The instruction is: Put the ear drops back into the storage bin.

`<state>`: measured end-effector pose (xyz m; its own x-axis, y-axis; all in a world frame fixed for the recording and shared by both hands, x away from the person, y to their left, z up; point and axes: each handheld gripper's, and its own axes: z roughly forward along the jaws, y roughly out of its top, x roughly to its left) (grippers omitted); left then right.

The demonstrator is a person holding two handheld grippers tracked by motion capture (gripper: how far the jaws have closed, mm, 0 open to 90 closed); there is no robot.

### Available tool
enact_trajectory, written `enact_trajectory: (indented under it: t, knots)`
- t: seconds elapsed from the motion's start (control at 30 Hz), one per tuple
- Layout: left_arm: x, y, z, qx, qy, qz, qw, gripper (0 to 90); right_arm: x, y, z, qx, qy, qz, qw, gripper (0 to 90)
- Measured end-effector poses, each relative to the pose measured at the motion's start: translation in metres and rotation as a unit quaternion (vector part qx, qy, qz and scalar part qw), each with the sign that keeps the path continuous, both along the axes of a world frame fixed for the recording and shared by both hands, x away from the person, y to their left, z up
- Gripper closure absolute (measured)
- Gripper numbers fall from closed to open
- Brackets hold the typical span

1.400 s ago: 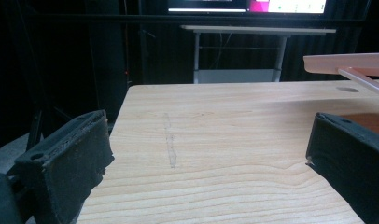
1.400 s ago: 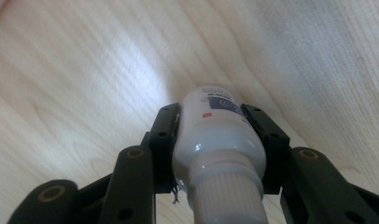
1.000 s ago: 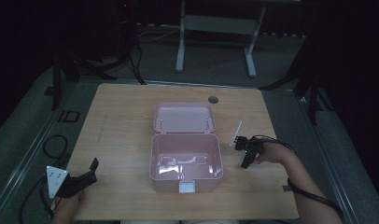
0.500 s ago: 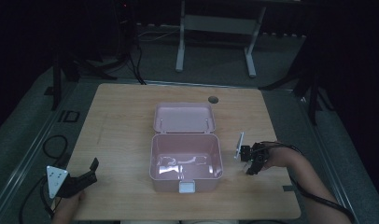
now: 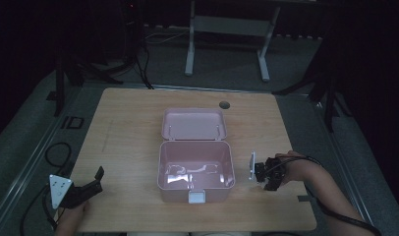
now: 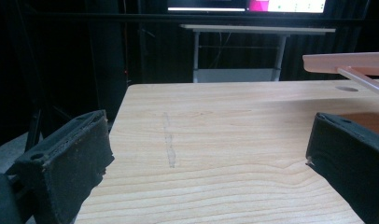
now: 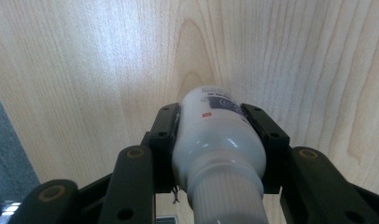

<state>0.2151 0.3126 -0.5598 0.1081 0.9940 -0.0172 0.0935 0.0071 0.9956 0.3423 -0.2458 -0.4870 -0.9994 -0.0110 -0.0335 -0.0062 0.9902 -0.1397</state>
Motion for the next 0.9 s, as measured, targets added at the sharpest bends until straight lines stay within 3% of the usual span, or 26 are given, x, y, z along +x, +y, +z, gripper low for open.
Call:
enact_trajectory:
  t: [0.17,0.4,0.63,0.9]
  knots:
    - [0.0,0.0,0.0,0.0,0.0,0.0,1.0,0.4,-0.001,0.003,0.004,0.0,-0.005,0.008,1.0,59.5]
    - [0.0,0.0,0.0,0.0,0.0,0.0,1.0,0.4,-0.003,0.006,0.013,0.012,0.007,0.006,0.9999,59.5]
    - [0.0,0.0,0.0,0.001,0.001,0.0,1.0,0.4,-0.007,0.01,0.028,0.01,0.006,0.011,0.9999,59.5]
    - [0.0,-0.001,0.0,0.001,0.001,0.0,1.0,0.4,-0.011,0.017,0.055,0.012,-0.003,0.012,0.9999,59.6]
